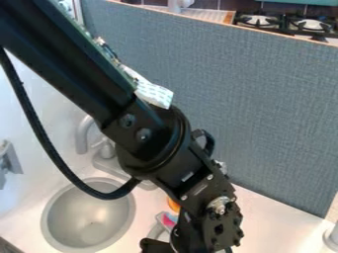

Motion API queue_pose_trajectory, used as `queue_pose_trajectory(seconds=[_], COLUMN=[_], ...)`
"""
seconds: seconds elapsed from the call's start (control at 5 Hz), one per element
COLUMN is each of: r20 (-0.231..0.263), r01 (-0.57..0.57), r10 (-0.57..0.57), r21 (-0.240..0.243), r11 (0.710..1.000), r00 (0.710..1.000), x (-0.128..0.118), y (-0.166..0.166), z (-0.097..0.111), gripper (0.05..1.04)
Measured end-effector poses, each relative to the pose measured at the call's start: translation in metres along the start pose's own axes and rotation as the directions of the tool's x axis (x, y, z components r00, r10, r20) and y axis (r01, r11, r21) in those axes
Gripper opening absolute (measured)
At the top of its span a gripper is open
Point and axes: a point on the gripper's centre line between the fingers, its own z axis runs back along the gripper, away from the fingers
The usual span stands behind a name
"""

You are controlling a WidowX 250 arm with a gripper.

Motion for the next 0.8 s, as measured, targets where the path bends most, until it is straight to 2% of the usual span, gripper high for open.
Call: queue_pose_trajectory(seconds=[0.2,0.4,0.8], r20=[-0.017,0.015,0.137], r01=[-0.002,0.041,0.013], r10=[0.002,-0.040,0.005], r21=[0.005,-0.041,-0.130], r11=[1.000,0.998,0.991], r00=[1.000,0.999,0.991], x=[-0.002,0.026,0.078], y=[0.000,-0.021,-0.054], z=[-0.004,-0.008,0.003], gripper=[1.002,1.002,1.002])
